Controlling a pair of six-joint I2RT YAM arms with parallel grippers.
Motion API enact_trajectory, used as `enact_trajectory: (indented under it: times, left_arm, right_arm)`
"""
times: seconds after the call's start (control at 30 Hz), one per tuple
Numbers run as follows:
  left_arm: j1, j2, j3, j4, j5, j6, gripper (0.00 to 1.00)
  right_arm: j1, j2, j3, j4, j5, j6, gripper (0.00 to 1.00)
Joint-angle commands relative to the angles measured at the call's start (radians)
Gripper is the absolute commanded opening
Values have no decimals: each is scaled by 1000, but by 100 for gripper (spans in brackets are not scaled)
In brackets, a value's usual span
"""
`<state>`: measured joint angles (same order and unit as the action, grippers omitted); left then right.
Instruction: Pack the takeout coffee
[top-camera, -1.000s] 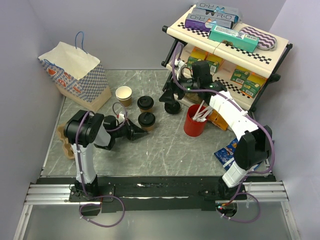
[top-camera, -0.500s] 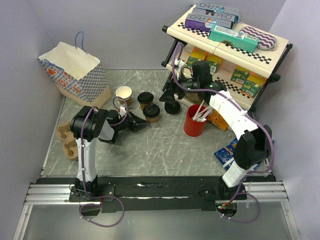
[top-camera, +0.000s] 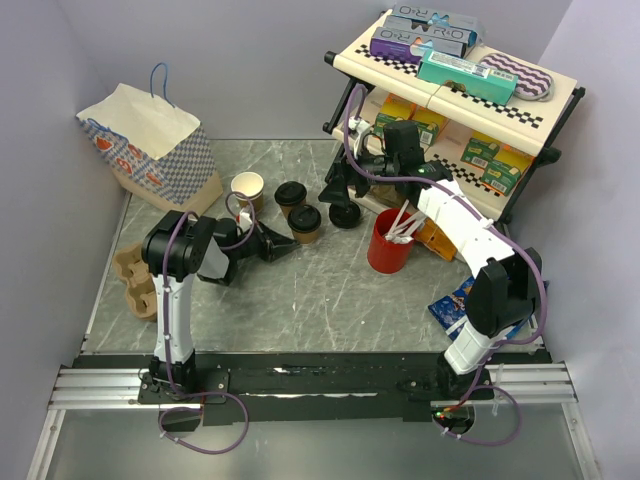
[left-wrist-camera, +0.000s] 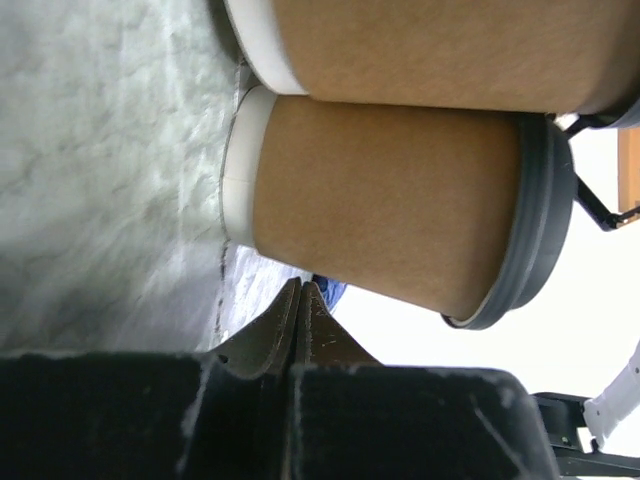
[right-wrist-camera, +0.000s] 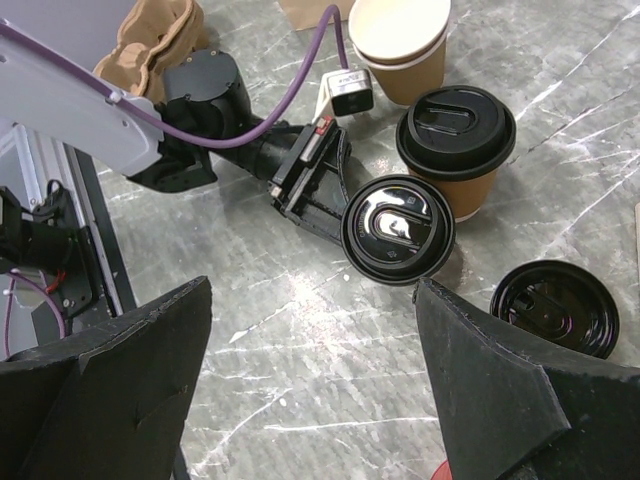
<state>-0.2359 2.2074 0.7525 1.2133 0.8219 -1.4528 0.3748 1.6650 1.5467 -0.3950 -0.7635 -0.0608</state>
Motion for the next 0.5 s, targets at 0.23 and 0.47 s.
enact_trajectory:
  times: [0.23,0.47]
  left_arm:
    - [13,-139,-82,-58,-21,87,1]
    - [14,-215,-99,-219,-181,137,1]
  right_arm:
    - [-5,-4,10,22,27,-24,88]
    - [-5,-14,-17,24,33,-19,88]
